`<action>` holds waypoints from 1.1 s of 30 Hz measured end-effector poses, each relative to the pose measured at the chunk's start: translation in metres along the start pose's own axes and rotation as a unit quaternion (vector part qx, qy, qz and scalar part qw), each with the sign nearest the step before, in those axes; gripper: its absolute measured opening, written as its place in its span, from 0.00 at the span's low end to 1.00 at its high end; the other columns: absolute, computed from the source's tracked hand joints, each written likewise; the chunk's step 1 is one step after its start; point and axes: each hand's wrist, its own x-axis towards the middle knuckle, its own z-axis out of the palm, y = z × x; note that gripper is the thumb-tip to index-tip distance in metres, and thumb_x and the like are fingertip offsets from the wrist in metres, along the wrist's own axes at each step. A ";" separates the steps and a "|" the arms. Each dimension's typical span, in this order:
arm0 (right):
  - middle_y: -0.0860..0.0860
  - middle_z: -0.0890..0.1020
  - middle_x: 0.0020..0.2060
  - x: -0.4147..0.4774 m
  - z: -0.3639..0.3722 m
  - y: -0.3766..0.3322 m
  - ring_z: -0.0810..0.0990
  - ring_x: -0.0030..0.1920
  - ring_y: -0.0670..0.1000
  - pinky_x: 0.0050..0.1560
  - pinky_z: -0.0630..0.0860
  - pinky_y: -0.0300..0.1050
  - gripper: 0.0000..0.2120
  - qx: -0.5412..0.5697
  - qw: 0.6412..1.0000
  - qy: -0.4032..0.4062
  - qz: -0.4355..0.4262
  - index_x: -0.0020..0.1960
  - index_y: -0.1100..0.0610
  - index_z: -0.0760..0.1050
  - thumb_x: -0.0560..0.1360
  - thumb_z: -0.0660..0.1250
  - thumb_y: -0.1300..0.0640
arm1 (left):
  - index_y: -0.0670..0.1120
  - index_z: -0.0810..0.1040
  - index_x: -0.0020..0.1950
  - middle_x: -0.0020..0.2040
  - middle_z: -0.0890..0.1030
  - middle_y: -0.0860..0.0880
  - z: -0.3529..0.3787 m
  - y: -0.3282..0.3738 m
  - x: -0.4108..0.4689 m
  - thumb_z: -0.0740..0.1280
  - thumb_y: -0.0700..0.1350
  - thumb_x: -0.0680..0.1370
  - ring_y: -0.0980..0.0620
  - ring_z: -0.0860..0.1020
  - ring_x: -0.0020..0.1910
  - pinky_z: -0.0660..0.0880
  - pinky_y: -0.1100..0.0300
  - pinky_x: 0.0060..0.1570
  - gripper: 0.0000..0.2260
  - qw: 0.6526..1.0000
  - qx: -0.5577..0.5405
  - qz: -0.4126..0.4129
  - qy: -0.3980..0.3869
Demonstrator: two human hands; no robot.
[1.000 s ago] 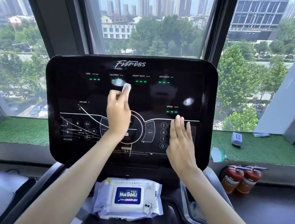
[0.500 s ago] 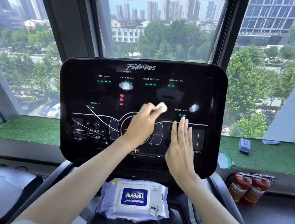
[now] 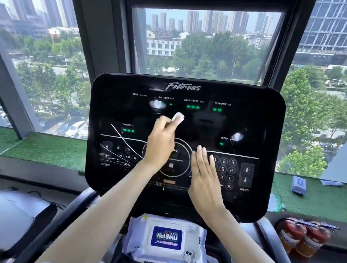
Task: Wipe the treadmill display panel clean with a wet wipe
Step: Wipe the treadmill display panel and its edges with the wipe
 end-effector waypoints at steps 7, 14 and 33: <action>0.67 0.66 0.68 0.003 0.004 -0.001 0.63 0.71 0.63 0.70 0.54 0.59 0.30 -0.016 1.000 0.008 0.010 0.68 0.71 0.64 0.66 0.53 0.69 | 0.44 0.74 0.67 0.45 0.71 0.45 -0.002 -0.002 0.003 0.62 0.31 0.76 0.50 0.72 0.42 0.74 0.59 0.43 0.20 0.963 -0.025 -0.238 0.120; 0.68 0.66 0.68 0.003 0.003 0.001 0.64 0.70 0.64 0.70 0.52 0.59 0.33 -0.043 0.999 -0.005 -0.006 0.68 0.72 0.63 0.63 0.64 0.70 | 0.44 0.74 0.67 0.45 0.69 0.48 -0.026 -0.044 -0.011 0.62 0.34 0.79 0.52 0.71 0.41 0.76 0.56 0.47 0.17 0.980 -0.050 -0.182 0.067; 0.65 0.59 0.73 0.010 0.010 -0.032 0.54 0.74 0.61 0.73 0.48 0.56 0.33 0.026 0.999 0.024 -0.006 0.72 0.69 0.58 0.67 0.46 0.68 | 0.45 0.73 0.67 0.44 0.69 0.48 -0.026 -0.031 -0.030 0.63 0.31 0.76 0.51 0.71 0.42 0.73 0.62 0.44 0.20 0.998 -0.015 -0.010 -0.053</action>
